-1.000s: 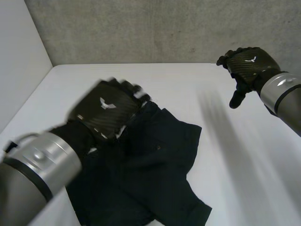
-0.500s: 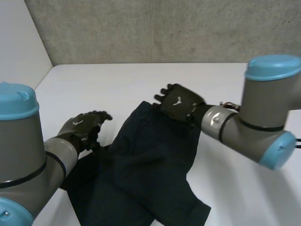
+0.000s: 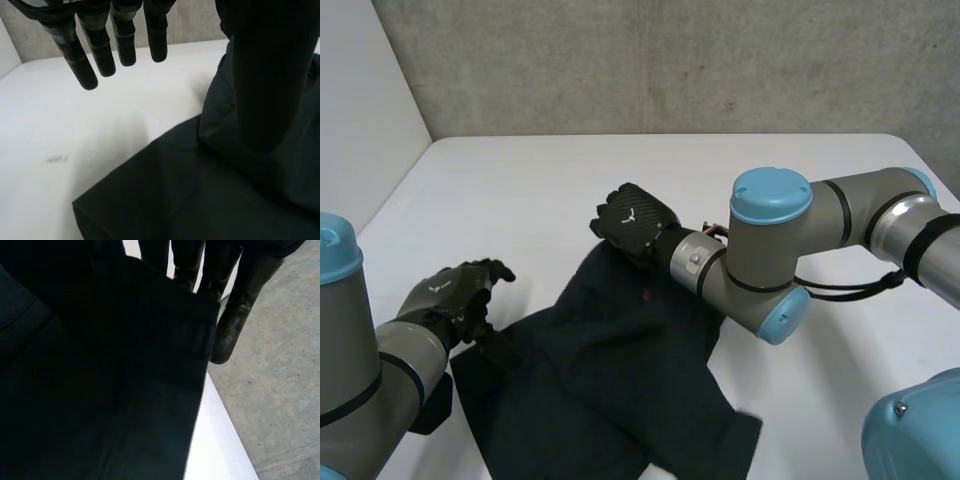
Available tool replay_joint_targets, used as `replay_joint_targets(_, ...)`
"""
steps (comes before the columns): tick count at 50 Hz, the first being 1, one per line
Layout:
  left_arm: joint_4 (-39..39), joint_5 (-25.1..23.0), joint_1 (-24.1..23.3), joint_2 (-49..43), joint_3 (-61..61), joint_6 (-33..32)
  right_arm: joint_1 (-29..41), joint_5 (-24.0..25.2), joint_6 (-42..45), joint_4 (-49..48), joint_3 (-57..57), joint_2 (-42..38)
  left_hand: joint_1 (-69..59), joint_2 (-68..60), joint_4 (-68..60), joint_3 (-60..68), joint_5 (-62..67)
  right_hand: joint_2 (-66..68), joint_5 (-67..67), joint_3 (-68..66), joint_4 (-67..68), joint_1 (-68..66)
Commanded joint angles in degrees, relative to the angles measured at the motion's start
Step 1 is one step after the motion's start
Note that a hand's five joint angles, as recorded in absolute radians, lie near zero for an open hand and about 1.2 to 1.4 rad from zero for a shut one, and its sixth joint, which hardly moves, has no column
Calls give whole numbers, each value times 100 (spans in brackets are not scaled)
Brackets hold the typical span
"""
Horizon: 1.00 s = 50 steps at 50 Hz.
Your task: Fold the shorts.
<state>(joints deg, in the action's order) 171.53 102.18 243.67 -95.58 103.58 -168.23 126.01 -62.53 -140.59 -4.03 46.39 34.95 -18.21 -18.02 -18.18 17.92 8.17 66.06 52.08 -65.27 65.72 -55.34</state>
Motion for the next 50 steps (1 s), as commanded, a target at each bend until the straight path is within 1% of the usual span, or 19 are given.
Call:
replay_joint_targets(1, 275, -40, -65, -5, -258, -8, -24, -66, -30, 43, 203, 705, -697, -716, -700, 726, 701, 1394, 1792, -1473, 1428, -2466)
replay_joint_targets(3, 302, -75, -74, -13, -364, -8, -50, -66, -48, 34, 405, 1021, -698, -717, -700, 726, 701, 1394, 1792, -1473, 1428, -2466)
replay_joint_targets(4, 302, -101, -83, -13, -417, 1, -68, -92, -48, 17, 615, 1318, -698, -717, -700, 726, 701, 1394, 1792, -1473, 1428, -2466)
replay_joint_targets(7, 302, -145, -179, -66, -707, 124, -85, -250, -21, 43, 959, 1742, -714, -733, -717, 743, 718, 1394, 1792, -1473, 1428, -2466)
replay_joint_targets(8, 310, -145, -258, -110, -873, 272, -103, -442, -13, 43, 1195, 2022, -698, -717, -700, 727, 702, 1394, 1792, -1473, 1428, -2466)
replay_joint_targets(11, 302, -145, -407, -259, -1128, 615, -129, -742, 31, 61, 1609, 2375, -714, -734, -717, 743, 718, 1394, 1792, -1473, 1428, -2466)
replay_joint_targets(12, 284, -137, -521, -381, -1329, 877, -129, -856, 66, 78, 1889, 2576, -731, -750, -734, 760, 735, 1394, 1792, -1473, 1428, -2466)
replay_joint_targets(16, 214, -145, -829, -706, -1795, 1423, -121, -1041, 189, 87, 2496, 2920, -731, -750, -734, 760, 735, 1394, 1792, -1473, 1428, -2466)
replay_joint_targets(18, 153, -154, -944, -848, -1937, 1547, -112, -1068, 233, 87, 2717, 3017, -731, -750, -734, 760, 735, 1394, 1792, -1473, 1428, -2466)
replay_joint_targets(22, -41, -128, -1155, -1225, -2236, 1618, -77, -1103, 295, 87, 3139, 3219, -731, -750, -734, 760, 735, 1394, 1792, -1473, 1428, -2466)
replay_joint_targets(24, -137, -102, -1181, -1471, -2359, 1636, -85, -1112, 286, 78, 3324, 3369, -731, -750, -734, 760, 735, 1394, 1792, -1473, 1428, -2466)
replay_joint_targets(32, -427, 4, -1295, -1982, -2597, 1592, -147, -1182, 242, 26, 3720, 3720, -798, -818, -801, 827, 802, 1394, 1792, -1473, 1428, -2466)
replay_joint_targets(37, -577, 57, -1348, -2158, -2536, 1592, -226, -1542, 198, 34, 3737, 3756, -815, -834, -818, 844, 819, 1394, 1792, -1473, 1428, -2466)
replay_joint_targets(38, -577, 153, -1348, -2158, -2527, 1592, -226, -1612, 190, 52, 3764, 3756, -832, -851, -835, 861, 836, 1394, 1792, -1473, 1428, -2466)
replay_joint_targets(41, -560, 355, -1340, -2193, -2518, 1583, -209, -1657, 163, 69, 3808, 3756, -1184, -1203, -1187, 1213, 1188, 1394, 1792, -1473, 1428, -2466)
replay_joint_targets(43, -516, 513, -1278, -2281, -2527, 1557, -200, -1657, 146, 69, 3895, 3773, -1805, -1824, -1808, 1834, 1809, 1394, 1792, -1473, 1428, -2466)
replay_joint_targets(46, -446, 540, -1208, -2368, -2570, 1557, -191, -1648, 146, 26, 4036, 3826, -2713, -2732, -2716, 2742, 2717, 1394, 1792, -1473, 1428, -2466)
replay_joint_targets(48, -393, 523, -1138, -2430, -2579, 1557, -191, -1648, 137, 17, 4098, 3844, -3017, -3036, -3020, 3046, 3021, 1394, 1792, -1473, 1428, -2466)
replay_joint_targets(50, -288, 505, -998, -2561, -2597, 1557, -200, -1657, 111, 17, 4150, 3835, -3621, -3640, -3623, 3650, 3625, 1394, 1792, -1473, 1428, -2466)
